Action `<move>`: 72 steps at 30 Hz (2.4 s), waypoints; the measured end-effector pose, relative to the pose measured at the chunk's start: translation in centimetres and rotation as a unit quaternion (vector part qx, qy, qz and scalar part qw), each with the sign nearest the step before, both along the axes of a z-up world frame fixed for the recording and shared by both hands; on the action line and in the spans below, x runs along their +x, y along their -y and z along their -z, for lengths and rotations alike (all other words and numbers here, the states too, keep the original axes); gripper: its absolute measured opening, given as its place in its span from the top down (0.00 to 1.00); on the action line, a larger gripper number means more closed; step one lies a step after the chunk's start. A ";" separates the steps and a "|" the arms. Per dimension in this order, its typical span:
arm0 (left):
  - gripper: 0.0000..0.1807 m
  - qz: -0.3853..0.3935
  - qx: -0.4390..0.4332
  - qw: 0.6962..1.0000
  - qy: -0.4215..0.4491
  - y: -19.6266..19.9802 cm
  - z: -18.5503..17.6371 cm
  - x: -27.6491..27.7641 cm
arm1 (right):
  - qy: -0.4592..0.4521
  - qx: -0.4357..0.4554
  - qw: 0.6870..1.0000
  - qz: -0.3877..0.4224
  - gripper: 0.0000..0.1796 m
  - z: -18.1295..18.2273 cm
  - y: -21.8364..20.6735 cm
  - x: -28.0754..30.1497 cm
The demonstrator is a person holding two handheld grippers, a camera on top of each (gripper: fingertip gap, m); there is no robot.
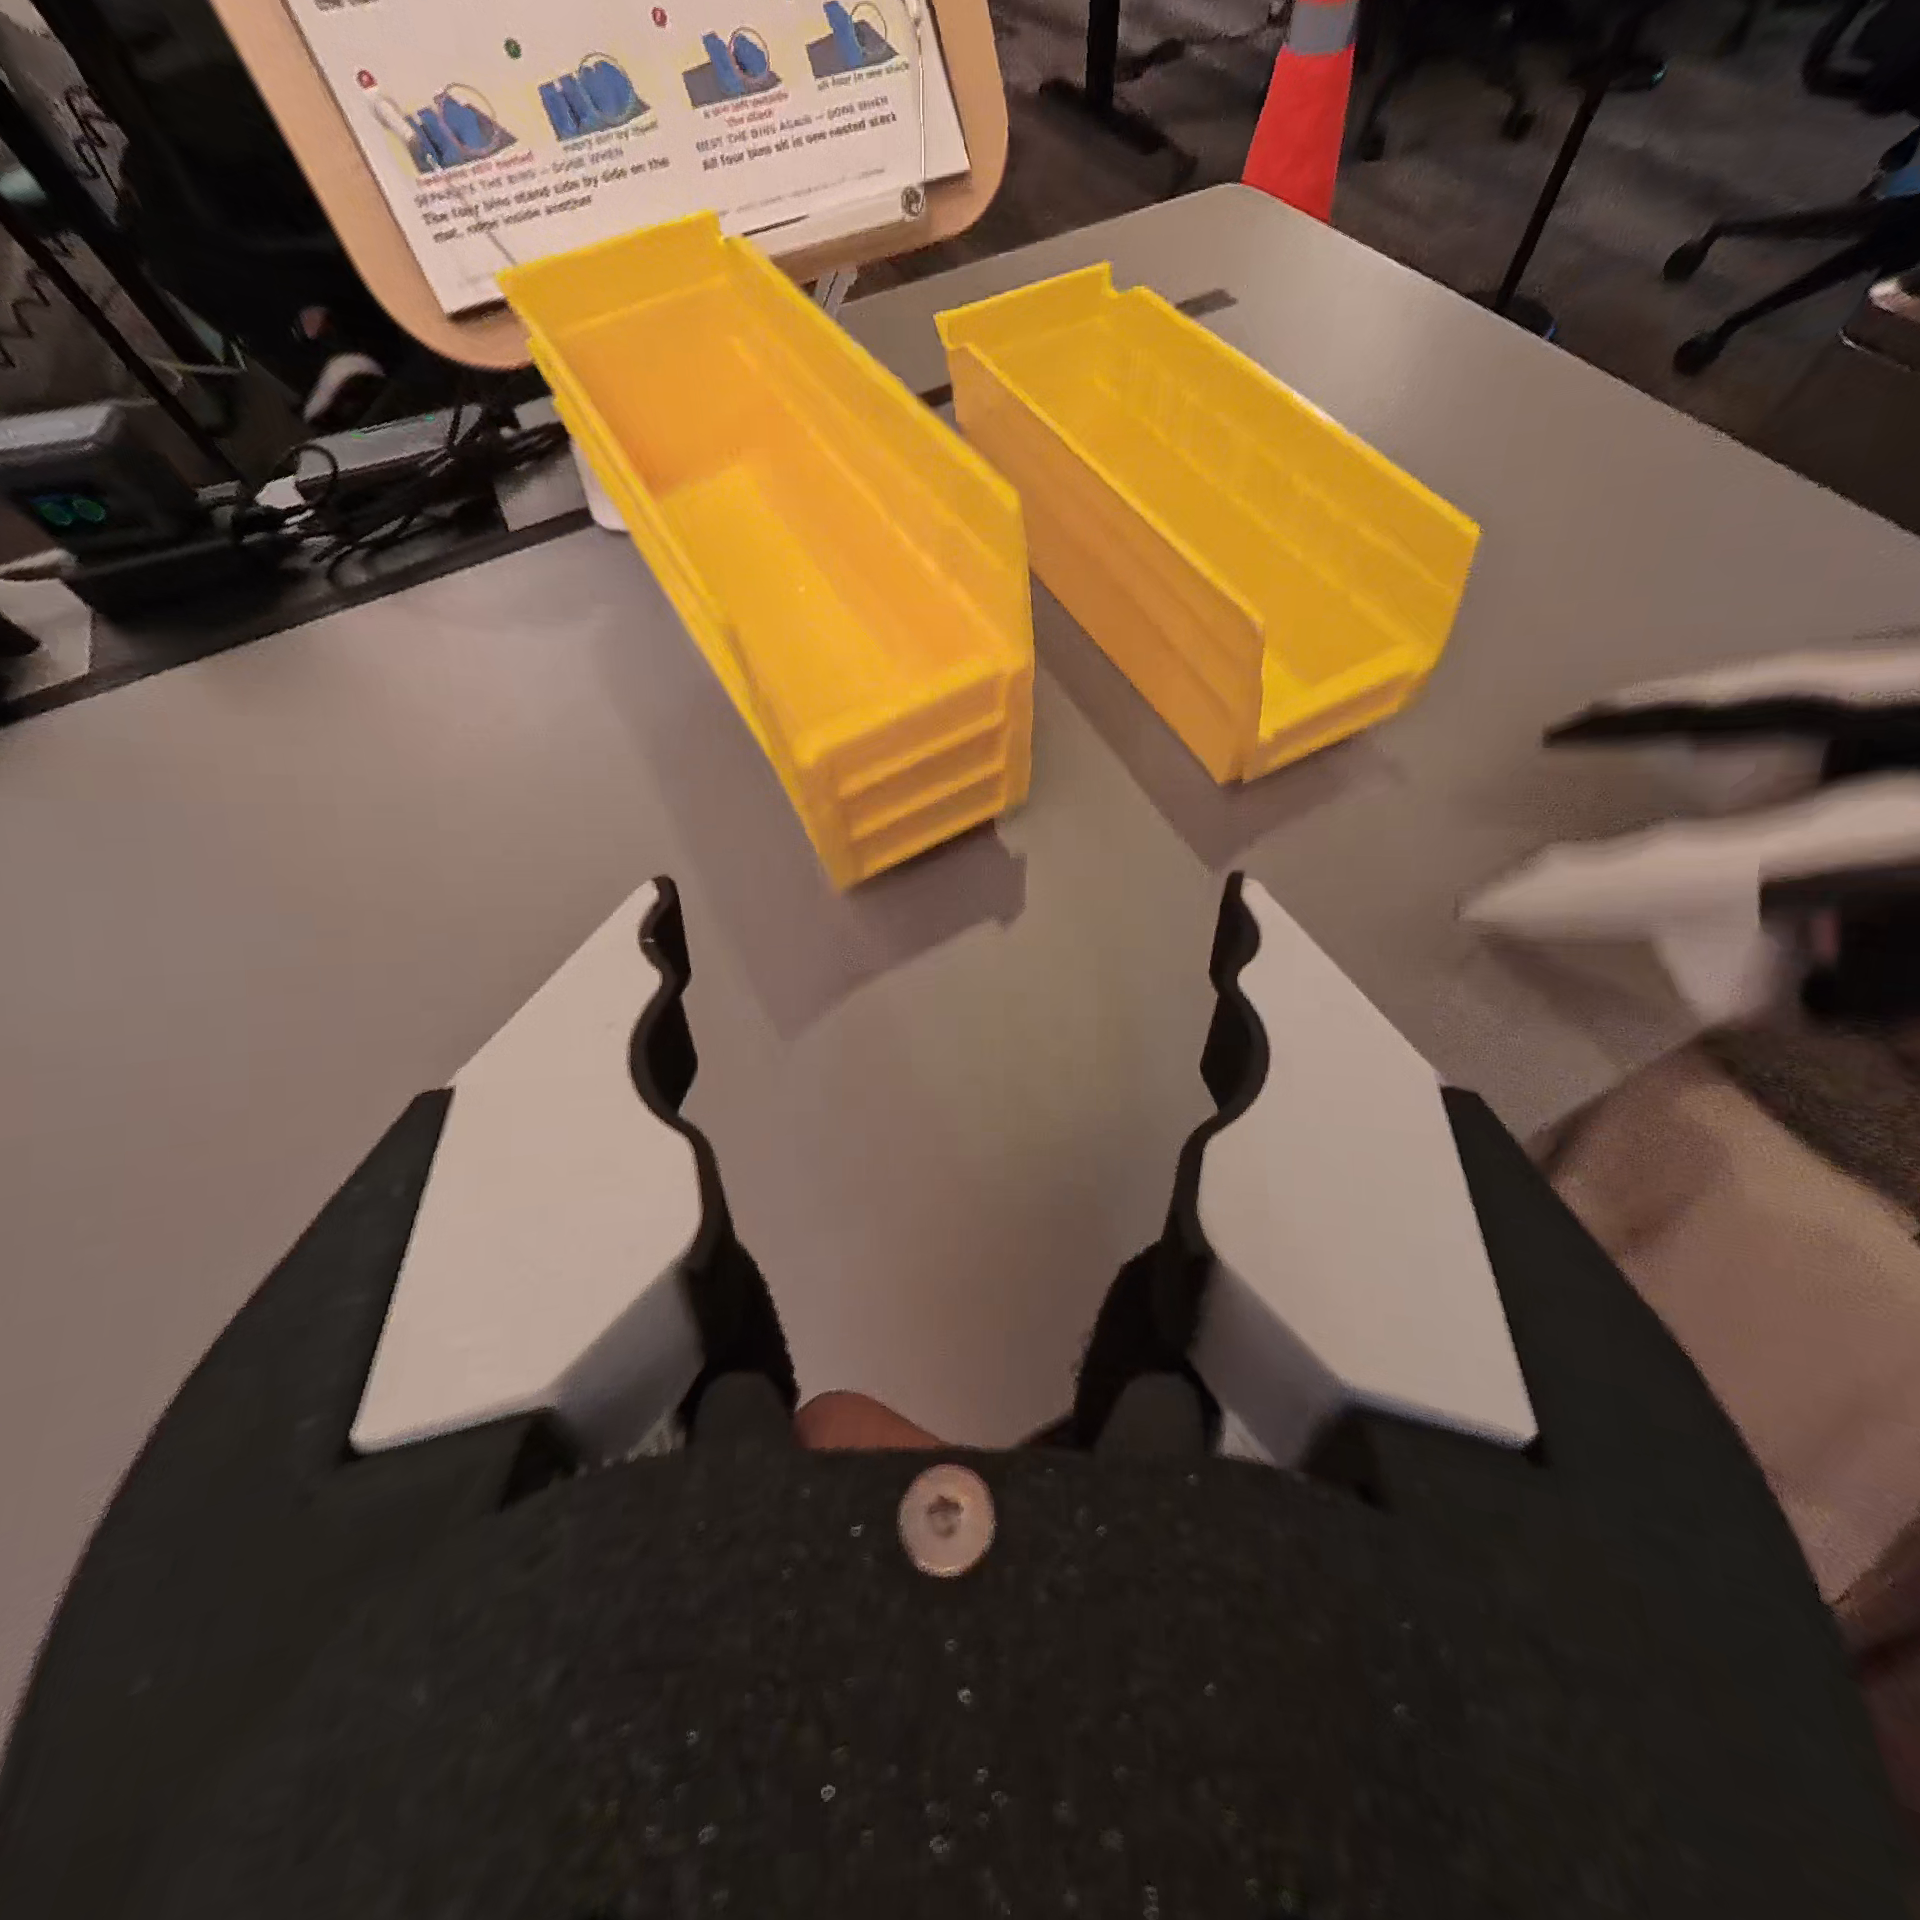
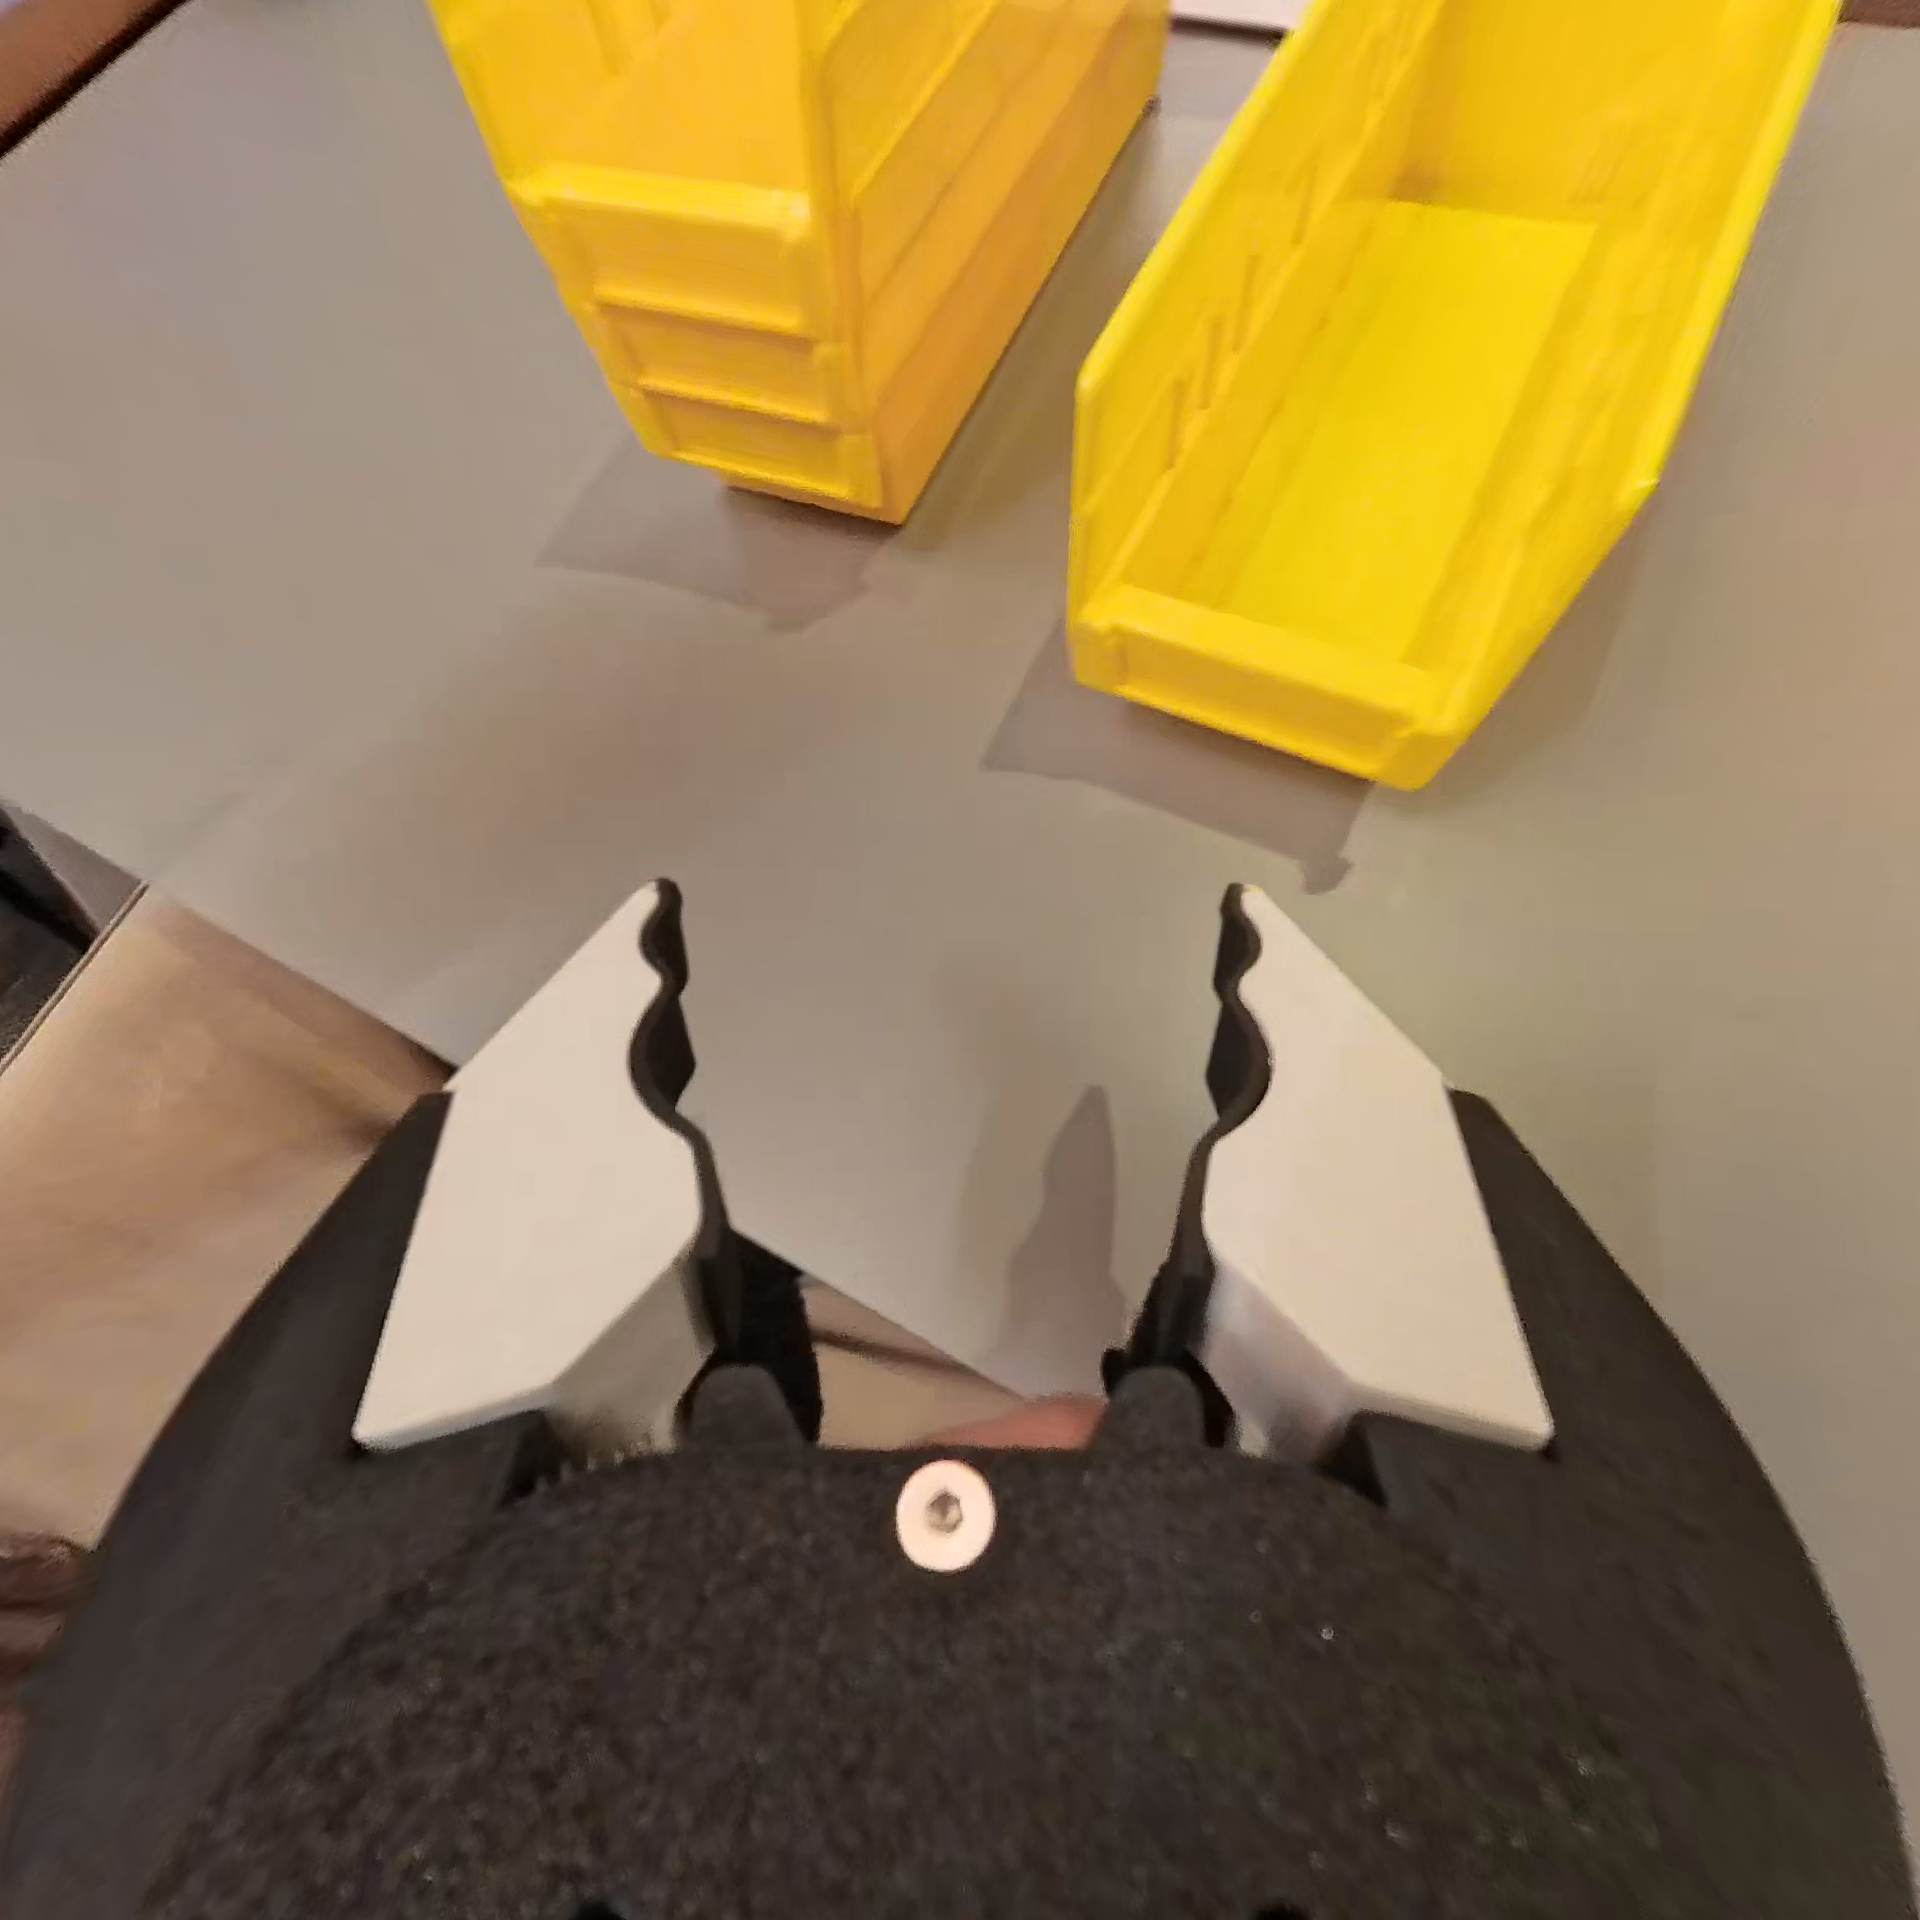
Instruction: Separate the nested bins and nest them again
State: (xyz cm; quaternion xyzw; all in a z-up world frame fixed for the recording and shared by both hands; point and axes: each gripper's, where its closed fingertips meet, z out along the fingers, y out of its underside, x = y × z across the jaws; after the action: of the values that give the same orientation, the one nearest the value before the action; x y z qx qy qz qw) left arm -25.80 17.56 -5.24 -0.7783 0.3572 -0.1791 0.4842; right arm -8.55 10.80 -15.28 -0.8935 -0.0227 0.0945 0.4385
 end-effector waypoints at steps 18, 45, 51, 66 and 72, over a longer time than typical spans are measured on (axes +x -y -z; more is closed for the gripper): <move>0.52 0.009 -0.095 0.995 0.043 5.4 9.7 -7.5 | 0.052 -0.342 0.928 0.140 0.26 -1.1 -24.1 11.6; 0.54 0.017 -0.093 0.995 0.014 6.3 10.3 -7.2 | 0.110 -0.338 0.916 0.184 0.52 -5.8 -23.5 13.4; 0.55 0.019 -0.083 0.996 0.012 6.5 10.0 -7.1 | 0.122 -0.308 0.927 0.173 0.52 -11.0 -23.1 11.1; 0.55 0.017 -0.062 0.998 -0.007 6.7 10.0 -7.3 | 0.158 -0.287 0.940 0.097 0.51 -22.4 -26.1 -1.0; 0.55 0.009 -0.063 0.998 -0.009 6.4 10.2 -7.9 | 0.155 -0.297 0.939 0.077 0.50 -20.2 -29.7 -3.9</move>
State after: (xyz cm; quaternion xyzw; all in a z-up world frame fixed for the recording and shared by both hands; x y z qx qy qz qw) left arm -33.69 11.18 -15.40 -0.8055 0.3571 -0.1985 0.4292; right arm -12.45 40.50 4.92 -0.9856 0.0078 -0.0768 0.1504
